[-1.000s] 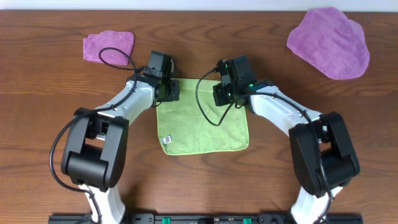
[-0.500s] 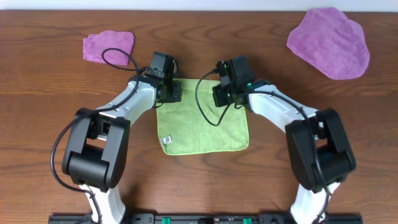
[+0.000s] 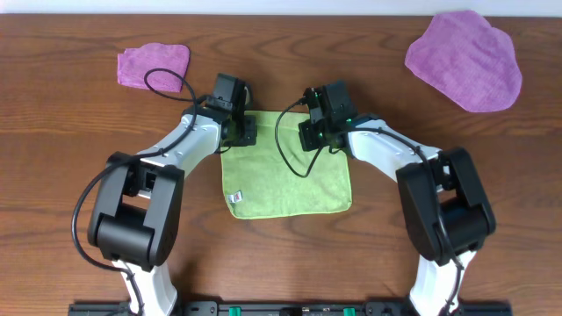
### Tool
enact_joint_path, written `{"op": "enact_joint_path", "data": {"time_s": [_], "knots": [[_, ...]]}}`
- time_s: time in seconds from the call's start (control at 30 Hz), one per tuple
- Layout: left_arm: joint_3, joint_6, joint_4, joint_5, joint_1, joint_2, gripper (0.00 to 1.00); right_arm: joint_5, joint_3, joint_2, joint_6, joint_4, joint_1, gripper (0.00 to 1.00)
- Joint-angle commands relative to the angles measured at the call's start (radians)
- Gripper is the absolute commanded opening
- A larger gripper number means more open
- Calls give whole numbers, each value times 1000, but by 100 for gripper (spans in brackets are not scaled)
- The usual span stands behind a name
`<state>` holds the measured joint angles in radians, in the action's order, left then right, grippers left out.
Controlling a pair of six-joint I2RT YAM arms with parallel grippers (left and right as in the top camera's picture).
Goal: Fold the cloth
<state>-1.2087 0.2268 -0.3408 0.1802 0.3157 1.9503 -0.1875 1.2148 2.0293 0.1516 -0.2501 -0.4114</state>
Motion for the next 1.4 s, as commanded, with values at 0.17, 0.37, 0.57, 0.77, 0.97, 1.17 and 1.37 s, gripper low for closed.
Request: {"op": "enact_joint_path", "data": {"time_s": [0.17, 0.37, 0.57, 0.77, 0.97, 1.17, 1.37], "knots": [[-19, -21, -6, 3, 43, 2, 6, -1, 14, 31, -11, 4, 5, 1], [-14, -17, -10, -4, 48, 8, 6, -1, 14, 31, -11, 19, 5, 1], [-10, -18, -8, -30, 48, 23, 6, 0, 14, 31, -11, 28, 5, 1], [-10, -17, 2, -25, 48, 60, 6, 0, 14, 31, -11, 31, 5, 1], [-10, -17, 4, -18, 49, 65, 6, 16, 14, 31, -11, 67, 6, 1], [-10, -18, 4, -18, 58, 65, 6, 60, 14, 31, -11, 121, 23, 1], [-10, -18, 5, -18, 59, 65, 6, -5, 14, 31, -11, 60, 29, 1]]}}
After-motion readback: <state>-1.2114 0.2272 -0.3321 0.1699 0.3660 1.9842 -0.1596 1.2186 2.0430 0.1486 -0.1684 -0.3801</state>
